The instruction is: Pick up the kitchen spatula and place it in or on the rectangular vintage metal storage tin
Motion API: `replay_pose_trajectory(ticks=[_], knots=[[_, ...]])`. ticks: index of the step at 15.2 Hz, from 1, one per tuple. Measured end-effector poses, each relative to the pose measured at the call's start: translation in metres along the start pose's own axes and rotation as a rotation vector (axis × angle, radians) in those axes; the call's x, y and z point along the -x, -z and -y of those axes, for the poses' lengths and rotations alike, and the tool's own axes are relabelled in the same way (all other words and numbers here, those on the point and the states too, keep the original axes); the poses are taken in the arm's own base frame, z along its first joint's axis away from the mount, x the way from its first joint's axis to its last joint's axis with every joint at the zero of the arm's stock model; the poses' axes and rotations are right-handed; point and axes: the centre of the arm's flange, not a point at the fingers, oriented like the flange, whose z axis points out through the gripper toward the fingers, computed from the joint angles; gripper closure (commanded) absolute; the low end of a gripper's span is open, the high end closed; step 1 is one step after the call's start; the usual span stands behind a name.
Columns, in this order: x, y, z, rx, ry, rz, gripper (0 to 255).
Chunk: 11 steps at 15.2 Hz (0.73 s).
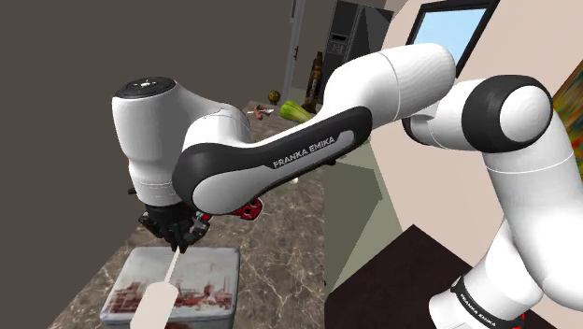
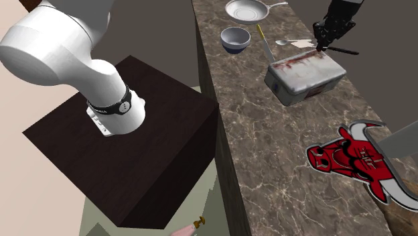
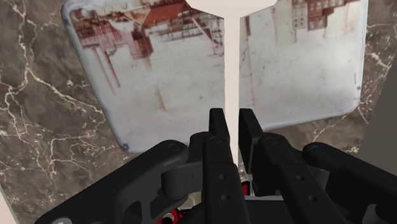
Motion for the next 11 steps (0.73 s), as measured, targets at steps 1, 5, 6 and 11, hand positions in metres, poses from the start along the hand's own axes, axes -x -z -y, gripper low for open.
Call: replay_pose_trajectory(ticks=[1,5,6,11], knots=[[0.003,-0.004,0.001,0.001,-0.001,0.000,255],[0.006,-0.024,0.003,0.001,-0.001,-0.001,255],[0.008,-0.029,0.003,0.001,-0.001,-0.001,255],[0.007,-0.055,0.002,0.001,-0.001,-0.001,255]])
